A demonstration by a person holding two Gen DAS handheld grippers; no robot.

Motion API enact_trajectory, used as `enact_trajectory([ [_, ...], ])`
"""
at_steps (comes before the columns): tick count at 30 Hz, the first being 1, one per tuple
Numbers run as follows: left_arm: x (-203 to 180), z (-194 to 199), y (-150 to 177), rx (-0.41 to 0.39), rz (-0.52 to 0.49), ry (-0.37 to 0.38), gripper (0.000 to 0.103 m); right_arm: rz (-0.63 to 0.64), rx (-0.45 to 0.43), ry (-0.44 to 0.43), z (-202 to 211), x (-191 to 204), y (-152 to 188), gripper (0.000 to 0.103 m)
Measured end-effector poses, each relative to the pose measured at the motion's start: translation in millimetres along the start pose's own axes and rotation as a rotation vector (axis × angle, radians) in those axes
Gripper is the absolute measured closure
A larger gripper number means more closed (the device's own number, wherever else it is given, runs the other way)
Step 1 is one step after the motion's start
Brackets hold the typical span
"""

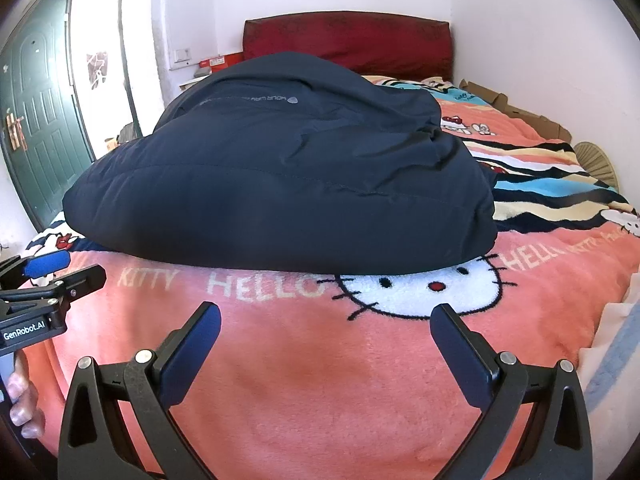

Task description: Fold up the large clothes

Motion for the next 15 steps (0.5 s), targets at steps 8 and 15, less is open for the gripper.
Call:
enact_trajectory([
  [8, -1.3, 2.0, -0.1, -0.012, -0.010, -0.009, 0.028, -0.001, 0.000, -0.001, 0.6, -0.7, 1.0, 0.001],
  [15, -0.9, 2.6, -1.0, -0.012, -0.002, -0.007, 0.028, -0.002, 0.000, -0.002, -0.1, -2.0, 1.5, 0.001],
])
Point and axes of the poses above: each gripper's, at about its wrist camera, not at the fingertips, and z roughly against the way its jaws point, x to its left, y to its underside, the point moved 8 cm from there along -z, roughly the way its jaws point, and after that the axes turned 14 degrees about z, right-handed, at the moved point
